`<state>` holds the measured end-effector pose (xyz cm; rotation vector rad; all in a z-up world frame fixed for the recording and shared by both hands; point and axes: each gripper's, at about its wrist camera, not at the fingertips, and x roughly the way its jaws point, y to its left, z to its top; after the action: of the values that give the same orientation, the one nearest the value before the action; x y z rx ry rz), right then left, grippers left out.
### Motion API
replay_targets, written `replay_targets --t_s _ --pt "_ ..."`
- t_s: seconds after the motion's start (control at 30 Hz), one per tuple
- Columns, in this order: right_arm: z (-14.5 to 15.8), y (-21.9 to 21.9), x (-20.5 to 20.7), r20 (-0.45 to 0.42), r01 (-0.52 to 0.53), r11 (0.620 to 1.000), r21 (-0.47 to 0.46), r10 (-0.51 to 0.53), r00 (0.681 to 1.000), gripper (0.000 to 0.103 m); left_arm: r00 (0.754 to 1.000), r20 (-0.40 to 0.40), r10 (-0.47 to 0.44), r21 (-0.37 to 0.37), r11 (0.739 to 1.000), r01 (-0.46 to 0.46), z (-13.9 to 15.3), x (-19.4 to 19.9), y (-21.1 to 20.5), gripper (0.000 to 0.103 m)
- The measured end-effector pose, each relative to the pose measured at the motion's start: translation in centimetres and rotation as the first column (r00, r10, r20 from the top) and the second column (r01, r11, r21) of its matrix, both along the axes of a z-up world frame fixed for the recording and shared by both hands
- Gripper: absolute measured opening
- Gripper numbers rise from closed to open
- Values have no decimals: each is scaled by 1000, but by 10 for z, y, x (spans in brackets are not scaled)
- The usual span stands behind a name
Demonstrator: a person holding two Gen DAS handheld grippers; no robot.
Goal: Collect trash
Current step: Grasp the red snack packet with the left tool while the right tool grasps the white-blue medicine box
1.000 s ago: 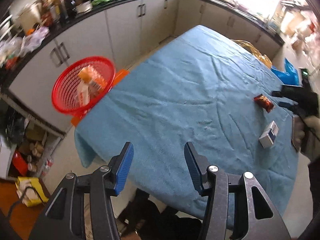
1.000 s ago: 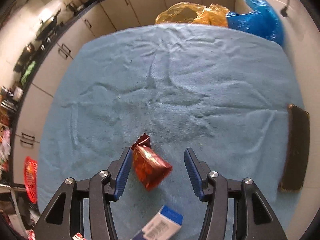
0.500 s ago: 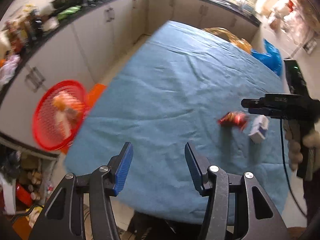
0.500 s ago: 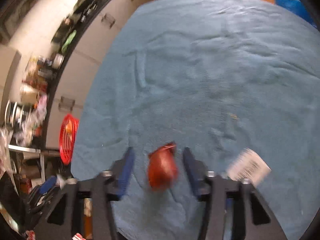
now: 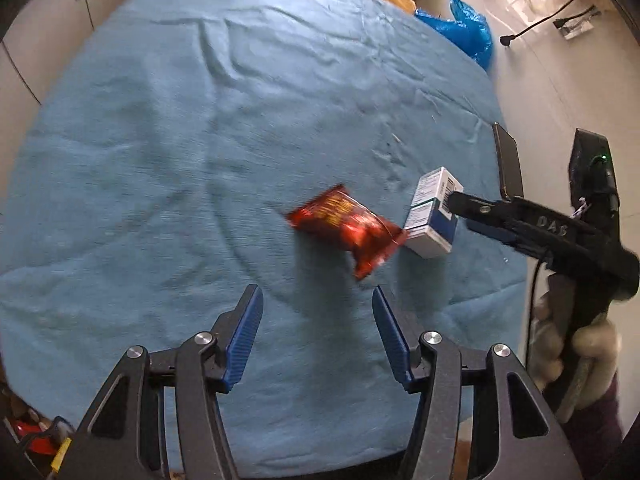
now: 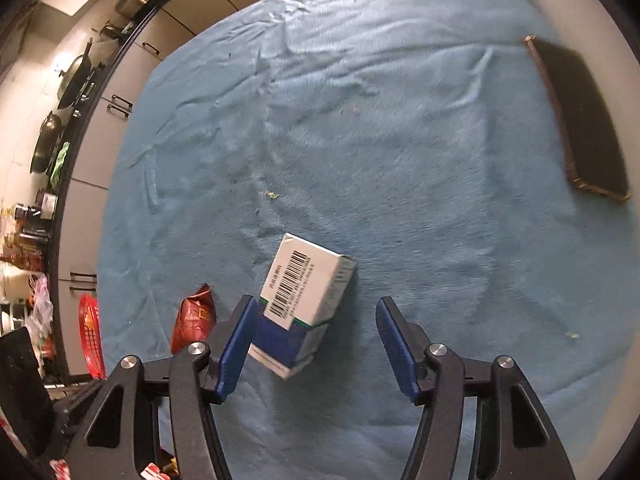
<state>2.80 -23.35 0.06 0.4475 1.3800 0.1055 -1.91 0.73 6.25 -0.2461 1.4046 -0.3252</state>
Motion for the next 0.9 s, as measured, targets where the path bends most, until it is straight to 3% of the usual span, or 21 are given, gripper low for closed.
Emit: replay_targets --t_s 0.17,0.2,0.23,0.4,0.57,0.63,0.73,0.9 --pt "-14 13 6 -6 9 1000 -6 -9 1000 67 997 -37 64 -39 997 -65 -8 10 -4 56" --pt "-14 14 6 -6 -11 1000 -1 11 1000 54 997 -38 68 -37 997 -69 -8 11 -5 56" --pt "-14 15 5 -11 -31 1000 7 31 999 50 997 -34 69 -29 997 -70 -8 13 -7 56" --pt "-5 2 -11 -3 -54 996 -76 54 999 43 998 -24 64 -24 998 -64 -11 23 -18 60" --pt "-12 -22 -31 -49 -40 991 -125 34 998 44 997 -58 51 -32 998 -53 -27 35 -35 64" --pt "-13 -27 -37 -30 -34 992 -124 31 999 43 995 -90 42 -27 999 -45 -38 35 -42 63" --pt "-13 -26 -45 -15 -34 990 -136 33 999 45 998 -56 27 0 1000 -27 -37 33 -48 64" --pt "-13 -24 -52 32 11 992 -122 -7 999 60 993 -93 67 -37 997 -71 -39 38 -40 66"
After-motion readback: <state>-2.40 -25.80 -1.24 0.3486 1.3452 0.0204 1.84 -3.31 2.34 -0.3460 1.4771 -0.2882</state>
